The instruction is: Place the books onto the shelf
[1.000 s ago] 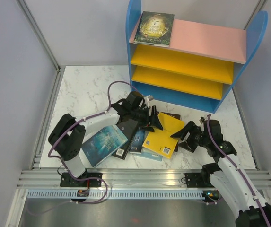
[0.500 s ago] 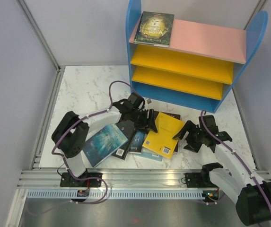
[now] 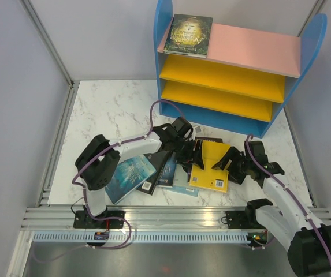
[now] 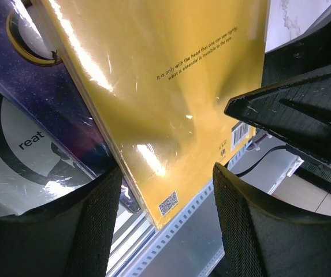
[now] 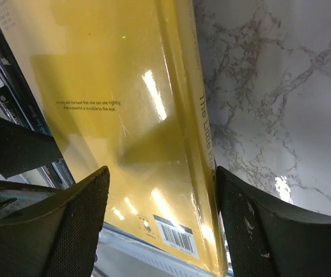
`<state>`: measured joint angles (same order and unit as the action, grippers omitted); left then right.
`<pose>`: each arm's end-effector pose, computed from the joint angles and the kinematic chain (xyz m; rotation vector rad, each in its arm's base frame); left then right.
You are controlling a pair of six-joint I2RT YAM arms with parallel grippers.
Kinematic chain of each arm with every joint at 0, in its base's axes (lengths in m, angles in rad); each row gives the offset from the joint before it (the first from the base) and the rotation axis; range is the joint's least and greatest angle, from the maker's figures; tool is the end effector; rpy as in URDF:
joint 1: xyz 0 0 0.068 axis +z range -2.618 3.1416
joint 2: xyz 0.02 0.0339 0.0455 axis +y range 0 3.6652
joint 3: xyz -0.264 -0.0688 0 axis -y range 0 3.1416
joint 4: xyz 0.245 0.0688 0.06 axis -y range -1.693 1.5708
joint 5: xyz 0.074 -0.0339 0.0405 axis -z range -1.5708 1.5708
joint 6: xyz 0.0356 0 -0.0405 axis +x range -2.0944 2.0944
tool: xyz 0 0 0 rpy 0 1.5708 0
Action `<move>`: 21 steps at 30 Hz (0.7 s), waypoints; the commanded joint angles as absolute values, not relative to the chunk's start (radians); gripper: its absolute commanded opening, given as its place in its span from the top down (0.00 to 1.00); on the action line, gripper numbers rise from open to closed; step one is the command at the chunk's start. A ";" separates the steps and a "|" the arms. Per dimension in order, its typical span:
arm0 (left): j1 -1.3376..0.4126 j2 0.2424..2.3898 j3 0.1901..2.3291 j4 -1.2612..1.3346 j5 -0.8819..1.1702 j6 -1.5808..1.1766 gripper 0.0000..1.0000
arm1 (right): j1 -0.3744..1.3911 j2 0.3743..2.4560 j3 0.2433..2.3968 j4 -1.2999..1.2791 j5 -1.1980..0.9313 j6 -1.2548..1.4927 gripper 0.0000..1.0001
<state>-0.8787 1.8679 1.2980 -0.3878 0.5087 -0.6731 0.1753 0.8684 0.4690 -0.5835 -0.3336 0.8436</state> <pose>0.2396 -0.3163 0.1983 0.5214 2.7876 -1.1511 0.1537 0.0391 0.1854 0.7496 2.5754 0.7892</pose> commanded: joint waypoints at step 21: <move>-0.896 1.833 1.269 -0.041 0.726 -0.908 0.32 | 0.181 0.640 0.446 -0.298 -0.505 1.040 0.63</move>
